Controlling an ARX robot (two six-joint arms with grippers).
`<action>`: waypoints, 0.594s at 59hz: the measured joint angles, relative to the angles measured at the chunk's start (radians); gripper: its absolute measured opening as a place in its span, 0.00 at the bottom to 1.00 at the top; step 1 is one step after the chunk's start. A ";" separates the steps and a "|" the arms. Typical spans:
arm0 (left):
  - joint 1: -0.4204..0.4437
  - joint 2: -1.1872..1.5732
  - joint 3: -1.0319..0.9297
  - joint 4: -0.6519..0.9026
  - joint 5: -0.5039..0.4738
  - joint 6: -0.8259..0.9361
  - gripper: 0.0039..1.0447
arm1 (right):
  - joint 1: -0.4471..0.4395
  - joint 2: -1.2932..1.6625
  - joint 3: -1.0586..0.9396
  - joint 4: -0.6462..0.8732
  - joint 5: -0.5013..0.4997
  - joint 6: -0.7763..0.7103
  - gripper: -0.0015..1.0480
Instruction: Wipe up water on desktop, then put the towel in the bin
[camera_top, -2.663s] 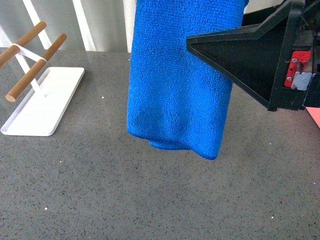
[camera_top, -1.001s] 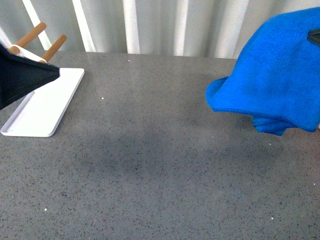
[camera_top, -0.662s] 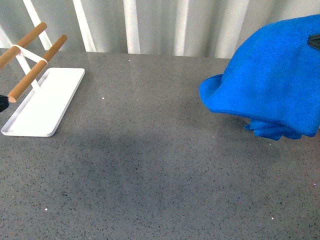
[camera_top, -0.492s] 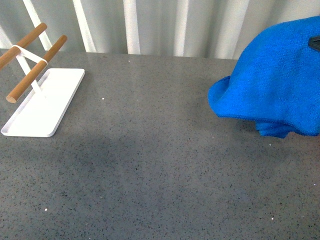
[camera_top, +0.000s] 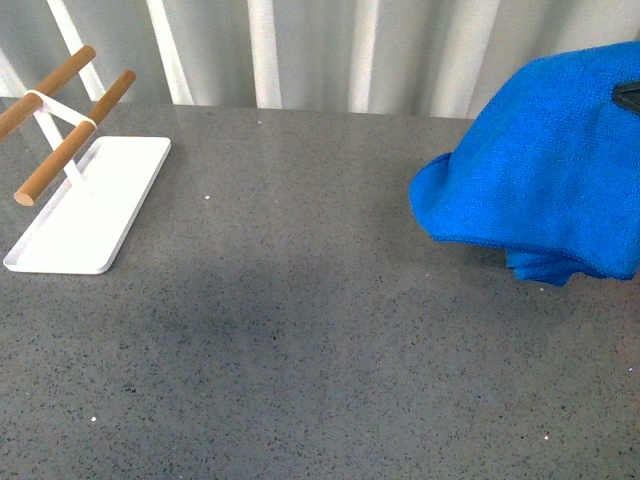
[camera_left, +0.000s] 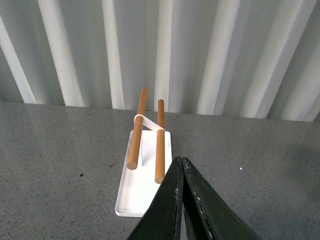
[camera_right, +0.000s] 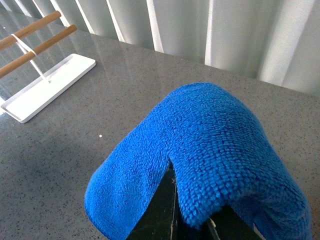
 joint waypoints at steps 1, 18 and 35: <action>-0.005 -0.014 0.000 -0.012 -0.004 0.000 0.03 | 0.000 0.000 0.000 -0.002 0.000 -0.002 0.03; -0.113 -0.225 -0.001 -0.205 -0.106 0.000 0.03 | -0.001 0.000 0.000 -0.013 0.000 -0.011 0.03; -0.112 -0.373 -0.001 -0.348 -0.107 -0.001 0.03 | 0.007 -0.008 -0.007 -0.020 0.005 -0.021 0.03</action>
